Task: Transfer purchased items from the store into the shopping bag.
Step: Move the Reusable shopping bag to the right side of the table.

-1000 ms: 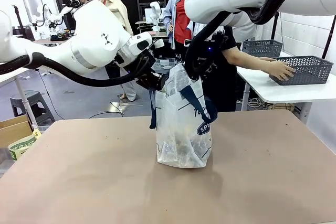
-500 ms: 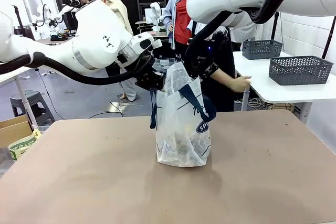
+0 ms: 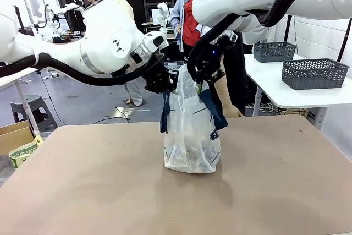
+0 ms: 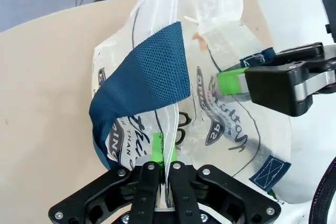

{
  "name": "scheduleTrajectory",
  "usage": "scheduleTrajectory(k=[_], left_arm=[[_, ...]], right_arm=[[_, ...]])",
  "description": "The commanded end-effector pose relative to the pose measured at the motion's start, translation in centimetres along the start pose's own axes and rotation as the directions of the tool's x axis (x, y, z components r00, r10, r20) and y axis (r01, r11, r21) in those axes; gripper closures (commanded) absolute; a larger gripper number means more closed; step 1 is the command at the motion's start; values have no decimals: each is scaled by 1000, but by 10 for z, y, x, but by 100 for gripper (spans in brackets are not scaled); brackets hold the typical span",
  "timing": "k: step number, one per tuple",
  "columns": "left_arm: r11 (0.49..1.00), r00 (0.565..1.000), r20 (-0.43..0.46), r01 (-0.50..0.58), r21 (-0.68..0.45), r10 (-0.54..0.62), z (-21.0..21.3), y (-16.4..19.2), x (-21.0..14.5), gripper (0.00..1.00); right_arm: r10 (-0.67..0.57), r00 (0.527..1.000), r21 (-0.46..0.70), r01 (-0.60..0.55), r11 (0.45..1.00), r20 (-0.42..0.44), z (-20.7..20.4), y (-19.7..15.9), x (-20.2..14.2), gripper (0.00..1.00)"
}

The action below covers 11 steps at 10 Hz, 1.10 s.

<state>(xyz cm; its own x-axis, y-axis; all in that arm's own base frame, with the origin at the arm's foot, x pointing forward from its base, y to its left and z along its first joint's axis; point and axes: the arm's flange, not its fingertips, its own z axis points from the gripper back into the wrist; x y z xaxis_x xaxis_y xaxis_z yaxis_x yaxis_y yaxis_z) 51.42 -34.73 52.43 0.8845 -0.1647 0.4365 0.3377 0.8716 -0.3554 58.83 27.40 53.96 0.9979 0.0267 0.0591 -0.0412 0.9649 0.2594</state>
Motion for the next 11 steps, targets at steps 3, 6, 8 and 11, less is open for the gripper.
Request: scheduleTrajectory(k=[3,6,8,11], left_arm=[[1000,1000,-18,14,-11,-14,-9,-1,1,100],[998,998,-29,52,-34,-53,-25,-5,4,100],[997,998,-25,55,-53,-56,-27,-8,5,100],[997,999,-16,47,-59,-48,-26,-9,6,100]], right_arm=[[73,997,15,-74,997,13,-3,-2,3,100],[81,997,30,-82,996,20,-5,-4,6,100],[79,997,35,-80,996,25,-7,0,11,100],[66,998,55,-67,996,23,-11,7,22,100]])
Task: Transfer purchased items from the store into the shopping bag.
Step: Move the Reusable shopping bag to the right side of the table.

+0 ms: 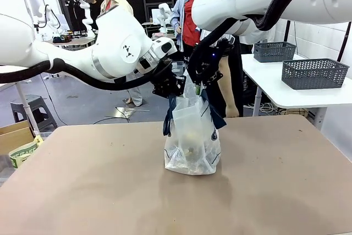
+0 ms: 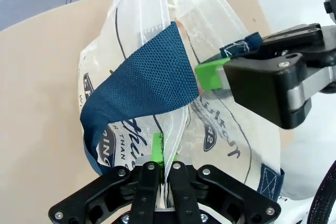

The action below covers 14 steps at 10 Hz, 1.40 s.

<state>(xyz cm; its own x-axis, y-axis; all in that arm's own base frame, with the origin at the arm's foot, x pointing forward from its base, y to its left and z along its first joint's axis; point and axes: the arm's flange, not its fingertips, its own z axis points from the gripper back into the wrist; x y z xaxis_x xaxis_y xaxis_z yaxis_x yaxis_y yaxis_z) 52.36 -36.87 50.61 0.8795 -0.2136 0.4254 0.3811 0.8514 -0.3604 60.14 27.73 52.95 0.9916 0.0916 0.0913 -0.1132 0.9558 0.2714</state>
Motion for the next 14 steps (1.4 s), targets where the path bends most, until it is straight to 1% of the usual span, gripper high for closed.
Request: scheduleTrajectory(k=[1,4,7,10,12,14], left_arm=[[1000,1000,17,7,-31,-7,3,0,2,100],[999,1000,19,6,-37,-5,7,-1,2,100],[998,1000,29,8,-59,-6,8,-1,4,100],[997,999,41,21,-72,-18,10,4,6,100],[992,995,20,100,-74,-99,17,11,12,100],[987,992,8,129,-94,-129,26,17,15,100]], right_arm=[[-6,1000,45,5,999,11,-1,8,15,100],[4,1000,49,-5,999,15,-2,18,26,100],[23,1000,38,-23,999,0,-6,27,36,100],[18,1000,52,-18,999,0,-11,35,37,100],[-40,999,52,40,998,3,-8,39,31,100],[-126,992,84,128,988,-23,-6,41,23,100]])
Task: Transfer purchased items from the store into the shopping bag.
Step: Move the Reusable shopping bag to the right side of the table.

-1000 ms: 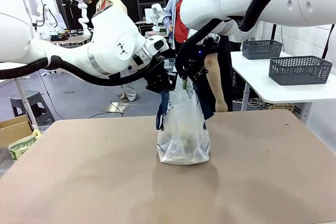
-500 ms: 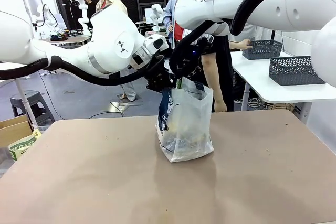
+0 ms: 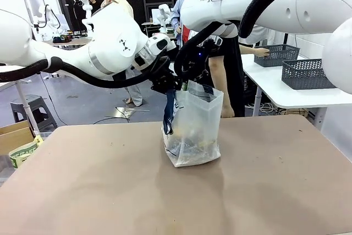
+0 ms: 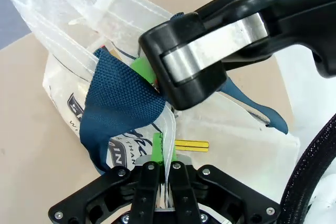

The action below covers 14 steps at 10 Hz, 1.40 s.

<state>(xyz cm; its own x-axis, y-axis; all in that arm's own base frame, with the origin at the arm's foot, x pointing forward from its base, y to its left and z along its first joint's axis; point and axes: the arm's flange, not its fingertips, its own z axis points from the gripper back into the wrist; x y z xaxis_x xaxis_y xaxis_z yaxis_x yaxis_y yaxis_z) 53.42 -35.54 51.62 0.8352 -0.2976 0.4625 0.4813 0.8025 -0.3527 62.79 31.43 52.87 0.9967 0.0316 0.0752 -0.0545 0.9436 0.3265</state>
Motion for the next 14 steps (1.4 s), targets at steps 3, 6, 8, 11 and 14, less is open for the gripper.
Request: scheduleTrajectory(k=[3,6,8,11,14], left_arm=[[997,999,-17,35,-73,-37,17,15,11,100],[999,999,-43,25,-27,-26,19,27,19,100],[1000,999,-46,17,-16,-18,21,32,20,100],[1000,999,-49,9,11,-9,19,39,27,100],[1000,999,-52,12,0,-12,17,40,15,100]], right_arm=[[-185,982,67,187,980,-29,7,13,-9,100],[-296,953,76,300,951,-61,4,9,-13,100],[-306,950,60,309,949,-61,3,12,-22,100],[-313,947,43,316,948,-68,0,12,-28,100],[-287,956,36,290,956,-60,-4,14,-15,100]])
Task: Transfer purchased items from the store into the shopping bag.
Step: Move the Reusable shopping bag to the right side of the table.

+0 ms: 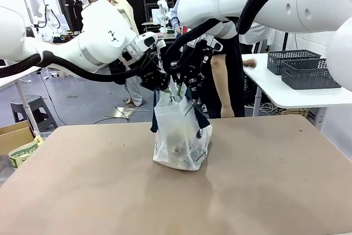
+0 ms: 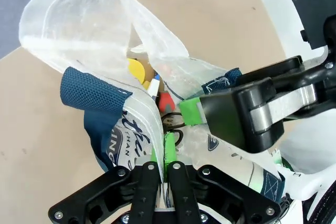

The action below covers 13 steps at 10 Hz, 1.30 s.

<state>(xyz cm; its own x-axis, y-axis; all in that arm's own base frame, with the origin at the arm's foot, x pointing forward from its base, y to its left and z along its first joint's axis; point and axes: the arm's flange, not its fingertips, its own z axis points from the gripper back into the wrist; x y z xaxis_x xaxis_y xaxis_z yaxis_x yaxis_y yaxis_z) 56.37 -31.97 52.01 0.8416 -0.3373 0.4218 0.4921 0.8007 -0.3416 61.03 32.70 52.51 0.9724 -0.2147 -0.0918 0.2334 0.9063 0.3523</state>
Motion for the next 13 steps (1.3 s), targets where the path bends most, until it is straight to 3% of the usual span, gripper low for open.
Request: scheduleTrajectory(k=[1,10,11,13], left_arm=[[1000,1000,4,-2,-5,2,3,-2,-1,100],[999,999,8,39,-32,-38,-1,-3,-2,100],[998,999,4,39,-49,-39,-1,-3,-2,88],[996,999,6,50,-76,-50,1,-6,-5,50]], right_arm=[[-1,1000,17,1,1000,15,2,2,1,100],[-46,998,39,45,998,31,2,-2,4,100],[-52,998,42,51,998,31,2,-2,4,100],[-65,997,50,63,997,38,1,-2,5,100]])
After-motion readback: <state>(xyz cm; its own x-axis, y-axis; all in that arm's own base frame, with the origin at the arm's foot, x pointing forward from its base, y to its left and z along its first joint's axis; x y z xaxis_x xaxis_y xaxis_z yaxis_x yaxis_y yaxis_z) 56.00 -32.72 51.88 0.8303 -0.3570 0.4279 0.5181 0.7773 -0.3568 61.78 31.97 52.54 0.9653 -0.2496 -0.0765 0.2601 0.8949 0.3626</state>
